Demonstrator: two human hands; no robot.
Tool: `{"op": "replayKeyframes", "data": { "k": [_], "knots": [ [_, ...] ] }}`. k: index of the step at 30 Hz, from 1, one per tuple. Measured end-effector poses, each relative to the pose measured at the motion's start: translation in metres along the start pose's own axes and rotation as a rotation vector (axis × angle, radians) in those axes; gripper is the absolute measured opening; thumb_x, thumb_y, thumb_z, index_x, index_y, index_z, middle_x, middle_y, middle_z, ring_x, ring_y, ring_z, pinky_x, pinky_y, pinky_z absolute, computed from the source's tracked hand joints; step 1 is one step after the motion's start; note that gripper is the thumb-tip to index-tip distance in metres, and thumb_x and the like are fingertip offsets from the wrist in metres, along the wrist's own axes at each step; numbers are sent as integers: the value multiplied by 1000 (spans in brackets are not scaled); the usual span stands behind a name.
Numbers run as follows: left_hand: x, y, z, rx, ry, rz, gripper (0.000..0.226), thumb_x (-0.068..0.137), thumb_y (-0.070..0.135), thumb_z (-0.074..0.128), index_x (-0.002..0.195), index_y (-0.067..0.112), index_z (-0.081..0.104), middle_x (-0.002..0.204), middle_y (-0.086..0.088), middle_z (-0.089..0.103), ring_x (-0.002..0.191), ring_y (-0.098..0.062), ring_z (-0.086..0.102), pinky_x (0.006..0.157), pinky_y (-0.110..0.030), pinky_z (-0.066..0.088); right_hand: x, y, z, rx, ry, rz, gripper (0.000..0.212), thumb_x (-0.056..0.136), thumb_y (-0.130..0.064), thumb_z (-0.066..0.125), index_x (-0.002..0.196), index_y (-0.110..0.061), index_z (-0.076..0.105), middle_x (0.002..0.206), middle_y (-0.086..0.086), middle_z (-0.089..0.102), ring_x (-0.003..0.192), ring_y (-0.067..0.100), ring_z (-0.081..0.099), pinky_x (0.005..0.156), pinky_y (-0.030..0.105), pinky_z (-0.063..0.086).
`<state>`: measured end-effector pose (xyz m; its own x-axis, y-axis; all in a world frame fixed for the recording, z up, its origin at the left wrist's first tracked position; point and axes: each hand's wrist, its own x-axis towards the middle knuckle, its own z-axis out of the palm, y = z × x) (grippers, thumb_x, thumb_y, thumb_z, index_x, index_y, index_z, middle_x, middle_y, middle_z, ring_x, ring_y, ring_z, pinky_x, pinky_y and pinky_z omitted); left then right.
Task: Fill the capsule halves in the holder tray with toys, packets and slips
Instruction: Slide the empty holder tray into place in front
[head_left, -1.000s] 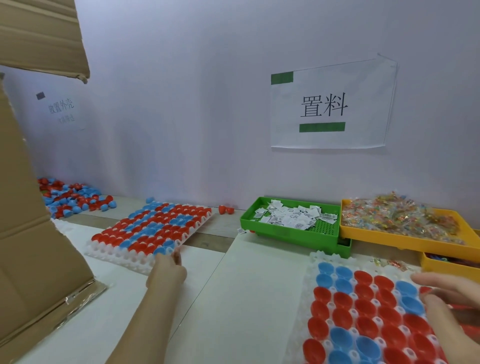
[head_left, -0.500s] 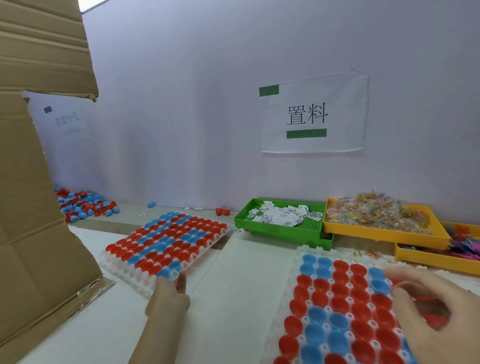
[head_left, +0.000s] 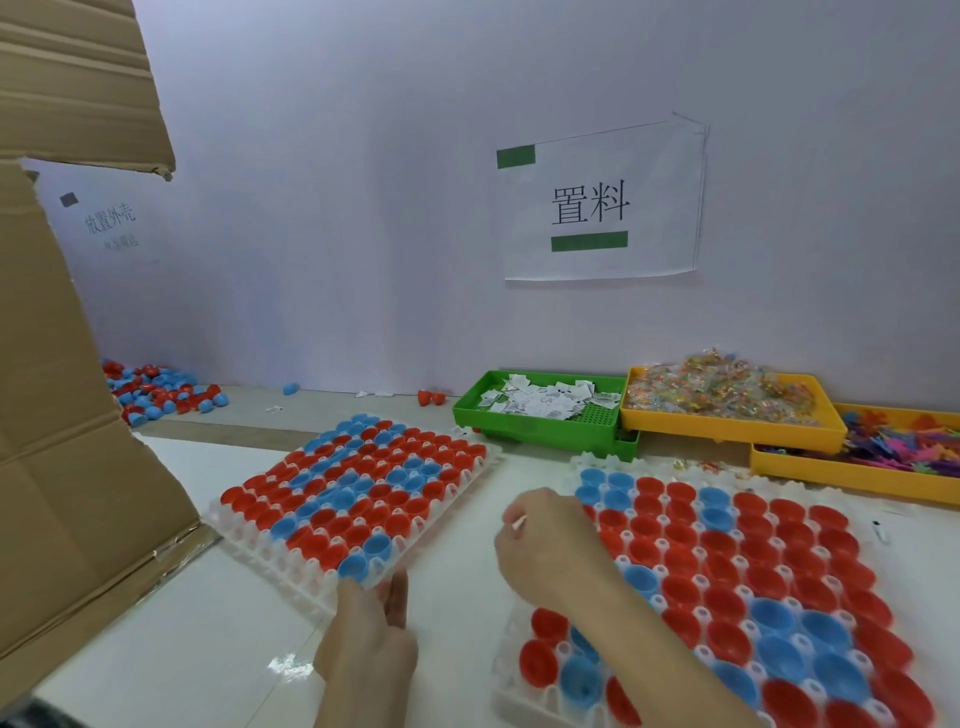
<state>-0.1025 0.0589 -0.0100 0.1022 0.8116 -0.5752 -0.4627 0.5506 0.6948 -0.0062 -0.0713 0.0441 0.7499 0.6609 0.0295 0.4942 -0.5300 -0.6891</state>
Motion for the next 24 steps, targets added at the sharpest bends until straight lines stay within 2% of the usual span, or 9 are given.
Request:
{"op": "replayKeyframes", "data": {
  "k": [5, 7, 10, 13, 15, 17, 20, 22, 24],
  "knots": [
    [-36, -17, -9, 24, 20, -43, 23, 102, 18, 52, 94, -4, 55, 97, -18, 65, 65, -19, 61, 50, -25, 49, 21, -24, 36, -23, -95, 22, 9, 97, -11, 53, 88, -13, 52, 89, 2, 51, 69, 10, 51, 52, 17, 37],
    [-48, -21, -13, 72, -19, -39, 25, 102, 17, 51, 99, -7, 54, 94, -22, 62, 66, -25, 60, 52, -30, 50, 29, -27, 44, -12, -62, 12, 10, 99, -13, 54, 108, -11, 57, 86, -1, 50, 71, 8, 50, 56, 17, 40],
    [-50, -18, -22, 160, -95, -98, 35, 102, 21, 52, 100, -14, 52, 81, -26, 62, 67, -37, 61, 46, -38, 53, 39, -26, 51, -8, -45, -12, 36, 100, -15, 52, 135, -11, 46, 122, 7, 54, 100, 16, 56, 72, 23, 47],
    [-43, -8, -34, 359, -187, -167, 53, 101, 33, 51, 93, -19, 57, 65, -29, 67, 60, -39, 65, 39, -33, 51, 44, -24, 53, -21, -50, -11, 41, 103, -21, 46, 142, -8, 40, 144, 14, 40, 122, 24, 51, 98, 34, 48],
    [-35, 3, -40, 595, -206, -20, 54, 100, 38, 51, 83, -12, 64, 59, -24, 68, 44, -32, 62, 39, -28, 45, 47, -23, 55, -11, -66, 6, 45, 104, -25, 43, 144, -7, 37, 145, 15, 38, 122, 24, 51, 100, 34, 47],
    [-18, 18, -38, 740, -147, 389, 38, 98, 36, 55, 79, 6, 68, 70, -16, 72, 49, -24, 61, 45, -28, 44, 48, -25, 58, 11, -71, 27, 49, 104, -29, 44, 146, -7, 33, 143, 14, 39, 119, 22, 52, 97, 31, 47],
    [16, 41, -22, 1001, -56, 885, 17, 94, 38, 60, 104, 25, 64, 122, -9, 63, 105, -23, 59, 85, -43, 55, 49, -29, 63, 42, -70, 43, 49, 104, -32, 47, 146, -9, 33, 143, 12, 37, 110, 17, 55, 88, 25, 47],
    [46, 50, -11, 1231, -6, 948, 51, 93, 47, 59, 139, 28, 49, 155, -8, 35, 141, -33, 30, 109, -60, 34, 50, -32, 68, 60, -74, 48, 48, 104, -30, 48, 145, -10, 33, 142, 12, 37, 104, 15, 56, 82, 21, 45],
    [68, 56, -2, 1383, 10, 917, 67, 93, 57, 51, 152, 33, 28, 165, -3, 9, 151, -36, 4, 114, -65, 16, 51, -32, 71, 71, -70, 61, 52, 104, -28, 48, 149, -11, 27, 143, 12, 35, 107, 16, 58, 81, 21, 45]
  ]
}}
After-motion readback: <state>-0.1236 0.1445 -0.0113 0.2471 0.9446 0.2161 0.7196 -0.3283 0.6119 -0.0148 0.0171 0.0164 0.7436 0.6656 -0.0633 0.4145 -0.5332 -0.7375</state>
